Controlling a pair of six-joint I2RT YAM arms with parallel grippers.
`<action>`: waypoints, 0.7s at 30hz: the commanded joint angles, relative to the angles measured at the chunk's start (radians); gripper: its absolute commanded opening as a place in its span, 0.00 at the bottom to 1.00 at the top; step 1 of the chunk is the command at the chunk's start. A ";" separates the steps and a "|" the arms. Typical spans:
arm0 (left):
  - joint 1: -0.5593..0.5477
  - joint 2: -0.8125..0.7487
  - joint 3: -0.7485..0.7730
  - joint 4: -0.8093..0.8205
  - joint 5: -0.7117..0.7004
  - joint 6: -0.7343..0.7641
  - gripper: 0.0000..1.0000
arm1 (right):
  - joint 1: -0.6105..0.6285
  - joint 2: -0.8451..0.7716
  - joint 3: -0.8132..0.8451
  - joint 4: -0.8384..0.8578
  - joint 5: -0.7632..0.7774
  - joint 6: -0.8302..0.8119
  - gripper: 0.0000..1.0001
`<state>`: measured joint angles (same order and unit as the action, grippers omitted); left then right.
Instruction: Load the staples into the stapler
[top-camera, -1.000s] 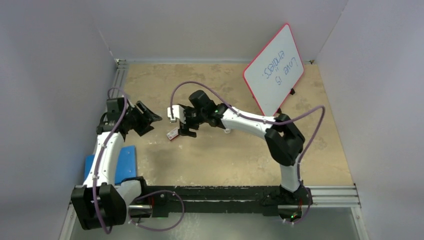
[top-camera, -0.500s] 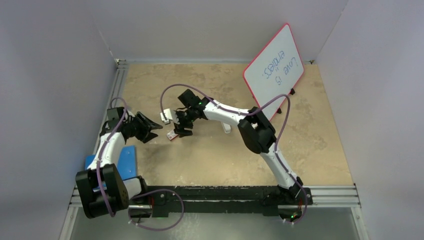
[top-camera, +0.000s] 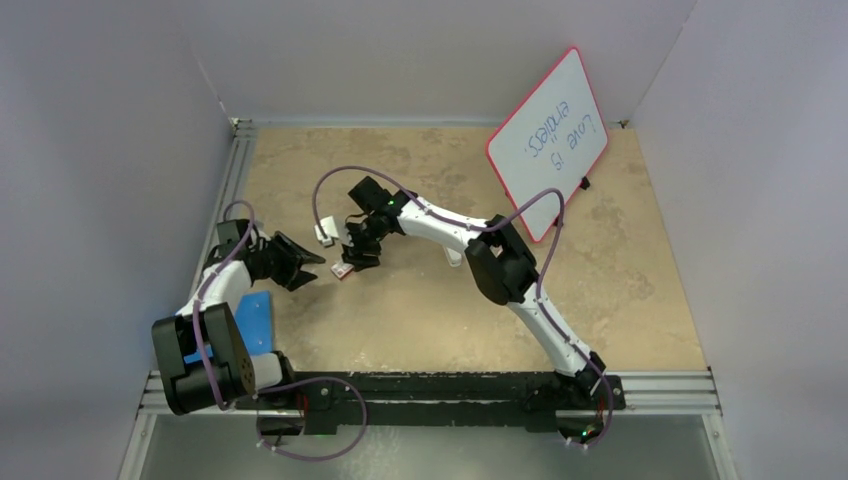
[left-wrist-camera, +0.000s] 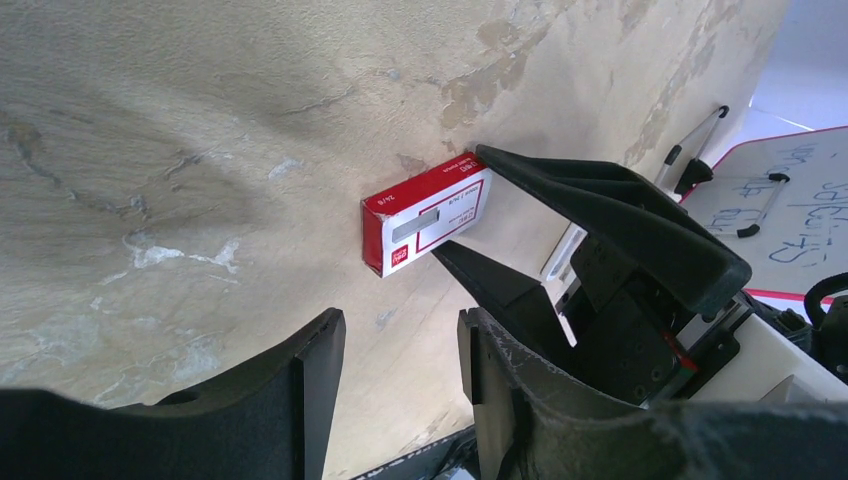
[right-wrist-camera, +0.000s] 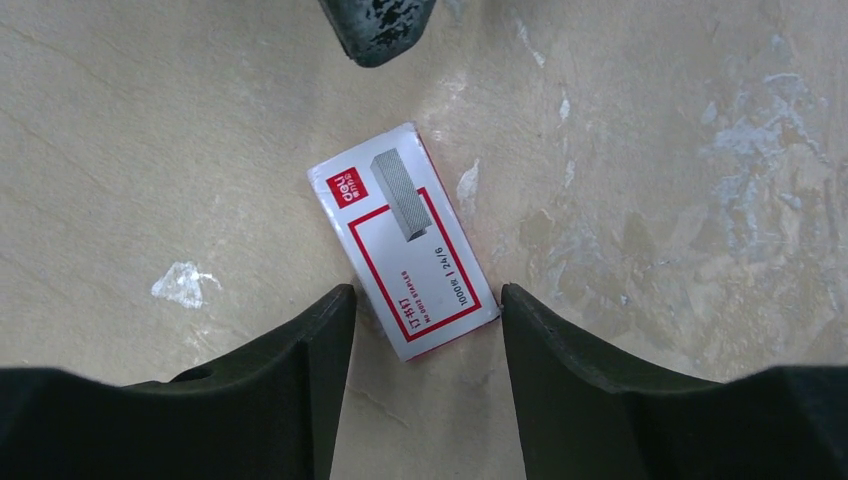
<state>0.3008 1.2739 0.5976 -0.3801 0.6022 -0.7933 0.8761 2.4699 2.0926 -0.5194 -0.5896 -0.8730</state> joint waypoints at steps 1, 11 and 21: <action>0.007 0.017 -0.003 0.060 0.042 0.002 0.46 | 0.001 -0.017 0.031 -0.077 -0.011 -0.034 0.59; 0.007 0.043 -0.042 0.120 0.093 0.021 0.45 | 0.001 -0.070 -0.060 -0.024 -0.036 -0.015 0.49; -0.097 0.106 -0.076 0.224 0.158 0.002 0.48 | 0.001 -0.277 -0.403 0.117 -0.044 0.100 0.43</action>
<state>0.2752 1.3689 0.5213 -0.2462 0.7094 -0.7860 0.8761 2.3142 1.8210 -0.4625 -0.6182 -0.8524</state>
